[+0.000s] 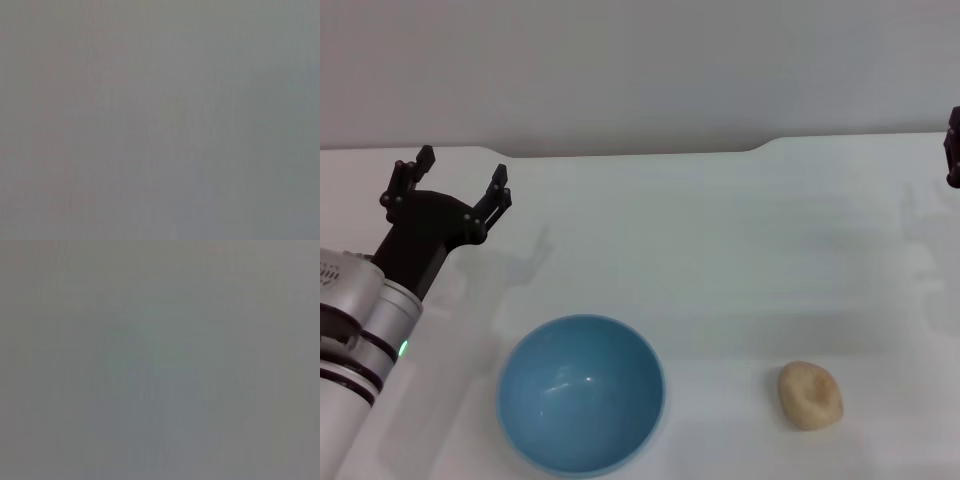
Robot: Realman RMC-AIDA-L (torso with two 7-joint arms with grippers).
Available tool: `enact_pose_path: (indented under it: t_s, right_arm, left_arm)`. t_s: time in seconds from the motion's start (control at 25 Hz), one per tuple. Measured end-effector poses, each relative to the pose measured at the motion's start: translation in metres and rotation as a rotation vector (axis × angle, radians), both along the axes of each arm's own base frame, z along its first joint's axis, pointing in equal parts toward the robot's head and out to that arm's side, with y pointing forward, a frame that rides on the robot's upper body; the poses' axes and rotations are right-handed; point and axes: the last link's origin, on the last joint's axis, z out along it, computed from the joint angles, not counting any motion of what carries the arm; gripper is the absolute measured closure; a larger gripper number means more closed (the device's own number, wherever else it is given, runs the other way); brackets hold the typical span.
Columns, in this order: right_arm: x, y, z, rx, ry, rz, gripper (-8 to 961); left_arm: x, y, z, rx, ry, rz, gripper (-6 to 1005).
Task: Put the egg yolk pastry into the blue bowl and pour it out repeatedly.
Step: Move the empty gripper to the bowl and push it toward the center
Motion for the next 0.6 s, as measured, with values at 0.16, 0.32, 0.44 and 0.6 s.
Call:
enact_pose_path:
  t_s: [0.16,0.32,0.44,0.6]
  right_arm:
    - [0.0017,-0.0007,-0.0040,-0.016,0.007,-0.017,621]
    - [0.0029,-0.0010,-0.0069,-0.029,0.011,-0.030,621]
    - [0.0039,-0.0010,-0.0078,-0.034,0.011,-0.037,620]
    - [0.0041,-0.0011,-0.0087,-0.038,0.012,-0.040,620]
  left_arm:
    - [-0.0012,0.0032,0.0016,0.007,-0.007,0.018,124]
    - [-0.0012,0.0042,0.0029,0.011,-0.008,0.018,124]
    - [-0.0039,0.0044,0.0069,0.034,-0.016,0.031,125]
    - [-0.0060,0.0055,0.0081,0.036,-0.039,0.051,128]
